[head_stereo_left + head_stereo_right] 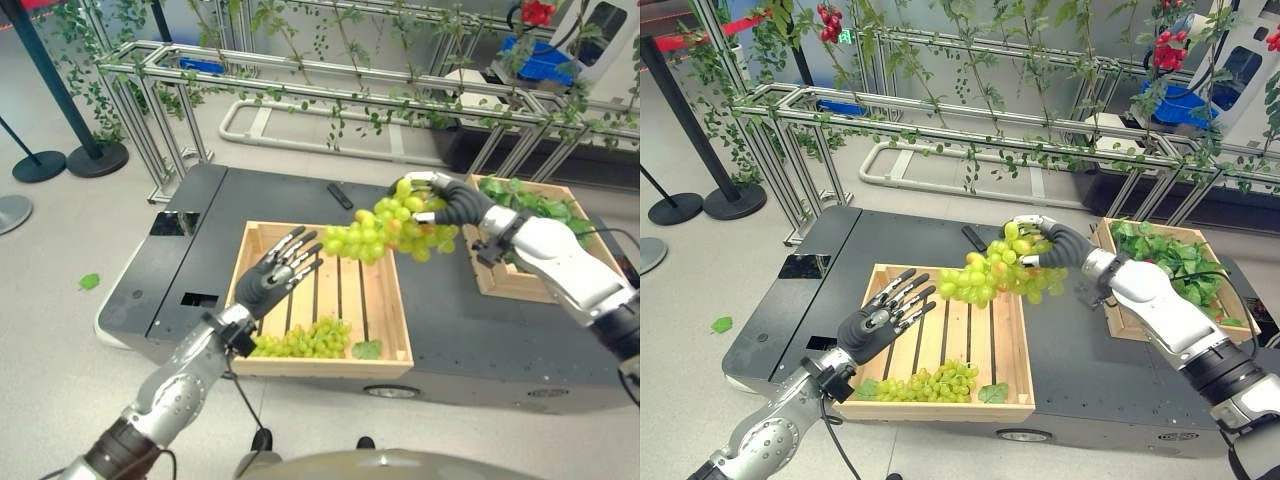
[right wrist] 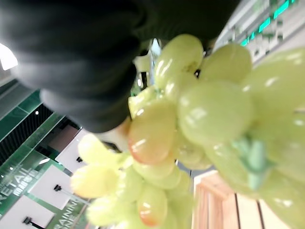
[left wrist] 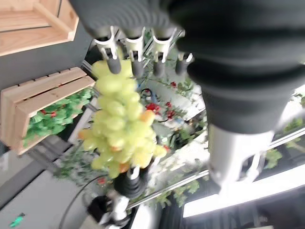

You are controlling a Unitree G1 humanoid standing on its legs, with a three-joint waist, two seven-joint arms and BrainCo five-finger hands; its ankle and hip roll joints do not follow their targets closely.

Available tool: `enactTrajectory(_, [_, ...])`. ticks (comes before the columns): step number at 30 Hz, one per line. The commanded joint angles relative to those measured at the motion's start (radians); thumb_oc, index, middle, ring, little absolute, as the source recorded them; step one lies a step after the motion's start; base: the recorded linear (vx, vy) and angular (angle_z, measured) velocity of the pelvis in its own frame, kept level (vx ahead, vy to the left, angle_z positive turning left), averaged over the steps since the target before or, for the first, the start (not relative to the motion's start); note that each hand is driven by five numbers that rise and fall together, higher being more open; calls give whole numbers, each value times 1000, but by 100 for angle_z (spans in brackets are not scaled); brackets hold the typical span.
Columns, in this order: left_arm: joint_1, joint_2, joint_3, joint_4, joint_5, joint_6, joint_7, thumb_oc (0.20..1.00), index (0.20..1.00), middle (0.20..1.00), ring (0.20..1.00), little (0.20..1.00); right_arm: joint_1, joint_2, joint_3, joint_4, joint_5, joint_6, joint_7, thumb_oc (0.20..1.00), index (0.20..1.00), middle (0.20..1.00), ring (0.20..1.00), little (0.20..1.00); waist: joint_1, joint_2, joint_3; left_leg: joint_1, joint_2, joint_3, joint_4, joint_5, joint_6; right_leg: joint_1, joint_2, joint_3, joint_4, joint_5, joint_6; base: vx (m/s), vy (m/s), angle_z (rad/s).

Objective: Pick up the fruits from the basket on one side to the basket on the other side

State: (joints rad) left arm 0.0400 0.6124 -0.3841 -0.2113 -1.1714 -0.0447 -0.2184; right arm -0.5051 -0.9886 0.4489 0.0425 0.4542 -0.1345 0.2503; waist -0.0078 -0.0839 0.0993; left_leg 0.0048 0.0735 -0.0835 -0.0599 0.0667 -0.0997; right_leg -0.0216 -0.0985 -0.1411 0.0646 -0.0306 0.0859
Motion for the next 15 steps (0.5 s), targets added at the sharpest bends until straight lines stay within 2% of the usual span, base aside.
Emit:
enactTrajectory(1, [20, 14, 32, -25, -17, -24, -19, 1000, 1000, 1000, 1000, 1000, -23, 3, -80, -69, 18, -76, -32, 200, 200, 200, 200, 200, 22, -67, -40, -12, -23, 1, 49, -67, 35, -30, -44, -14, 18, 43, 74, 0, 0, 0])
enactTrajectory(15, [35, -29, 29, -12, 11, -23, -10, 1000, 1000, 1000, 1000, 1000, -43, 48, -76, -80, 2, -71, -29, 200, 200, 200, 200, 200, 27, -77, -38, -17, -18, -5, 56, -68, 36, -31, -39, -12, 25, 35, 69, 0, 0, 0])
